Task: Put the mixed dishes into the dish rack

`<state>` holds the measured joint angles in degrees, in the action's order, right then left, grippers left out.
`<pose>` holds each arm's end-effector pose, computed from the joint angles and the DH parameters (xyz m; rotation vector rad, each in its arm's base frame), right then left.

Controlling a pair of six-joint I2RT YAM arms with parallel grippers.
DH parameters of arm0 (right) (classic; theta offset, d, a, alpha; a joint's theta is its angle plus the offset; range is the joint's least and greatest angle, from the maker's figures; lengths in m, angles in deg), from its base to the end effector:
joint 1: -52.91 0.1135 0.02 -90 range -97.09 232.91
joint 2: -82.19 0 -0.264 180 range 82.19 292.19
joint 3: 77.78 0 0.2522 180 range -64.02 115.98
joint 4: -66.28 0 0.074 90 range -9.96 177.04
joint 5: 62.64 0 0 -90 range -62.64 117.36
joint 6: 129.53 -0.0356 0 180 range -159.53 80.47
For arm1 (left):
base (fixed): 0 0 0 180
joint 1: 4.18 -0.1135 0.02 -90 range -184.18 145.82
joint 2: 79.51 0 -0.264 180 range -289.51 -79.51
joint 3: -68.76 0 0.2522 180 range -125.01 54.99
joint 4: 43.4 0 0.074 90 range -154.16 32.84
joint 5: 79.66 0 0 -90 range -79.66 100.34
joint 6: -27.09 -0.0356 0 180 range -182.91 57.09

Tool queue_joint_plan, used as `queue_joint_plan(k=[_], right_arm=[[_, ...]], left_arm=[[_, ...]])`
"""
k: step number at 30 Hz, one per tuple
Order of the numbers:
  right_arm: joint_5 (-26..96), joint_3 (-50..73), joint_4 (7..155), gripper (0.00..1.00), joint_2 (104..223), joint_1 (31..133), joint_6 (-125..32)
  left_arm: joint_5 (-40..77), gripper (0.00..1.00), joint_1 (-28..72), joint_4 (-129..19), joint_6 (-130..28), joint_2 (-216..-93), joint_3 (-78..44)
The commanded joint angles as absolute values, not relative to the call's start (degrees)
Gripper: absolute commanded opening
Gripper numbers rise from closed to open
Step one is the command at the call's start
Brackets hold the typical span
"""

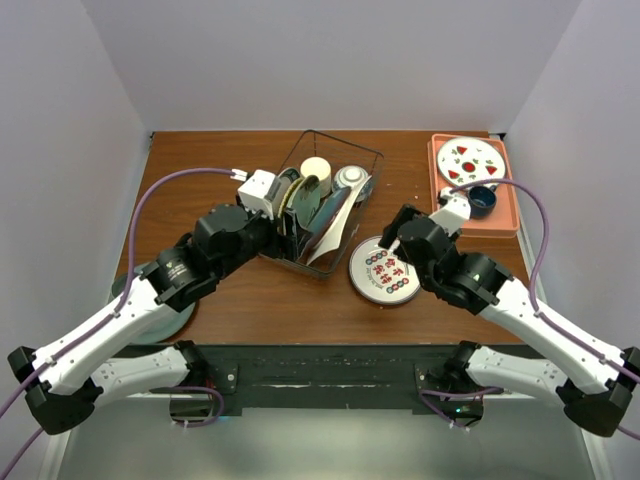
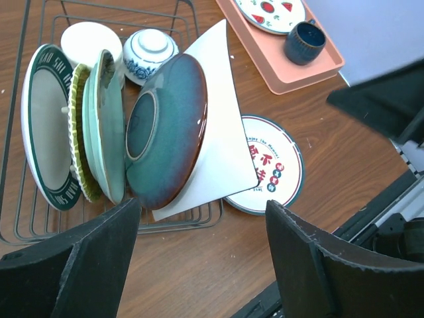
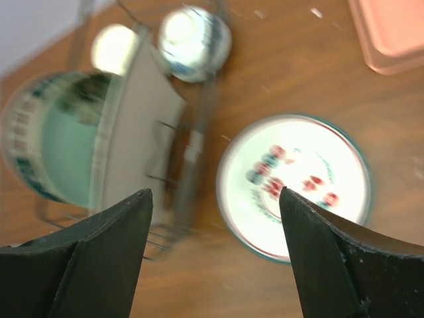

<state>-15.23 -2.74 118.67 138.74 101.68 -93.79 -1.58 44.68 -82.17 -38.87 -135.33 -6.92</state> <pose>0.1479 0.1322 0.3579 0.5026 1.9466 0.3435 0.1449 -0.1547 0.3823 0.2762 1.9299 -0.6620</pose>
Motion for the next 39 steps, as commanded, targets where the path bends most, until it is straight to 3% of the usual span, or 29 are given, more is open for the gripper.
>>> queue_joint_plan(k=[1, 9, 23, 31, 39], right_arm=[[-16.3, -8.6, 126.0, 0.81, 134.5, 101.5, -98.8], [-13.9, -20.5, 129.4, 0.81, 133.5, 101.5, -108.2], [-9.4, -38.5, 115.9, 0.75, 128.5, 101.4, -117.0], [-12.4, -46.0, 106.0, 0.58, 127.5, 101.4, -121.8], [-15.5, -47.1, 103.5, 0.49, 131.2, 101.3, -124.7]], left_arm=[[1.2, 0.81, 44.7, -79.8, -40.8, -134.1, -6.4], [5.1, 0.83, 44.6, -79.0, -39.9, -133.7, -4.5], [16.5, 0.83, 44.7, -70.9, -34.0, -131.9, 8.1], [19.0, 0.83, 44.6, -66.5, -30.0, -132.2, 14.0], [20.5, 0.83, 44.7, -60.2, -25.5, -132.2, 18.4]])
